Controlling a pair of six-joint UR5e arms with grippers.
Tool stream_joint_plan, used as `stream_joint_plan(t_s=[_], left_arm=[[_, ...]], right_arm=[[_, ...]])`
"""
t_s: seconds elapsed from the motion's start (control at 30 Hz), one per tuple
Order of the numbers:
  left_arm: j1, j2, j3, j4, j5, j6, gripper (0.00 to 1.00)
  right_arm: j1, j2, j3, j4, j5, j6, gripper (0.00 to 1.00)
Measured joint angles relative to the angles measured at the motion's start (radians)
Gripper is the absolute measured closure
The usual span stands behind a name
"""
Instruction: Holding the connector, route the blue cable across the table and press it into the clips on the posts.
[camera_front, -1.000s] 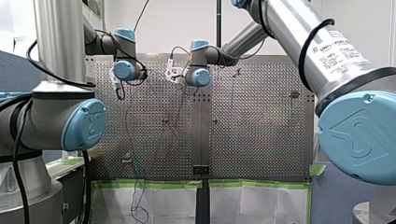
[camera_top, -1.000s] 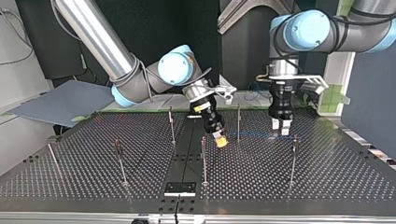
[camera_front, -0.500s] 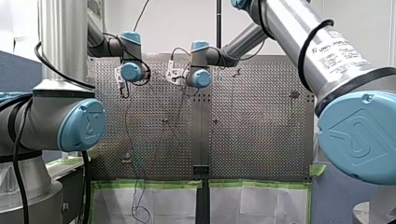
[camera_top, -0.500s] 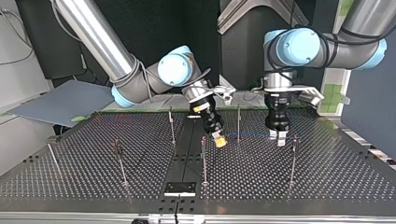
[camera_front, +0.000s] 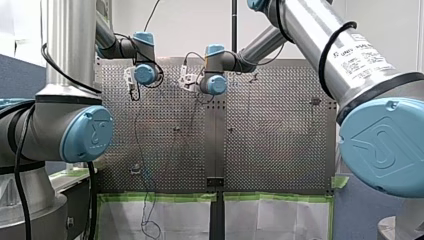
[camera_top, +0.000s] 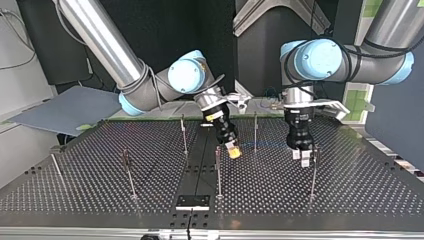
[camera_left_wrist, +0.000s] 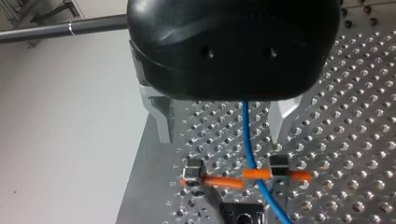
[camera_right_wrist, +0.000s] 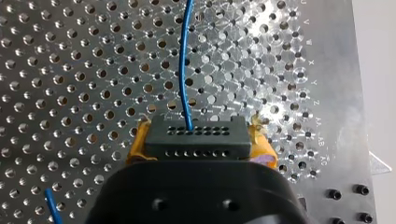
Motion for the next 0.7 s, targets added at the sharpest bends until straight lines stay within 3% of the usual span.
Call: stream_joint_plan(t_s=[0.03, 0.07, 0.1, 0.13, 0.17, 0.2, 0.23, 0.27, 0.7], left_arm=[[0.0, 0.0, 0.0, 0.0, 0.0, 0.0, 0.26], [-0.001, 0.0, 0.0, 0.001, -0.001, 0.0, 0.45], [-0.001, 0.0, 0.0, 0.002, -0.001, -0.001, 0.45], [-0.001, 0.0, 0.0, 0.003, -0.001, -0.001, 0.58], [-0.001, 0.0, 0.0, 0.006, -0.002, -0.003, 0.77], [-0.001, 0.0, 0.0, 0.008, -0.002, -0.006, 0.77], [-0.001, 0.0, 0.0, 0.01, -0.002, -0.009, 0.94], [-0.001, 0.0, 0.0, 0.013, -0.002, -0.014, 1.0], [-0.009, 0.0, -0.01, 0.007, -0.014, -0.03, 1.0]], right_arm=[[0.0, 0.0, 0.0, 0.0, 0.0, 0.0, 1.0], [0.0, 0.0, 0.0, 0.0, 0.0, 0.0, 1.0], [0.0, 0.0, 0.0, 0.0, 0.0, 0.0, 1.0], [0.0, 0.001, 0.0, 0.001, 0.0, 0.0, 1.0], [0.0, 0.001, 0.0, 0.001, 0.0, 0.0, 1.0], [-0.001, 0.001, 0.0, 0.001, 0.0, 0.0, 1.0], [-0.001, 0.002, 0.0, 0.001, 0.0, 0.0, 1.0], [-0.001, 0.002, 0.0, 0.001, 0.0, 0.0, 1.0], [-0.001, 0.005, 0.009, 0.003, 0.001, 0.0, 1.0]])
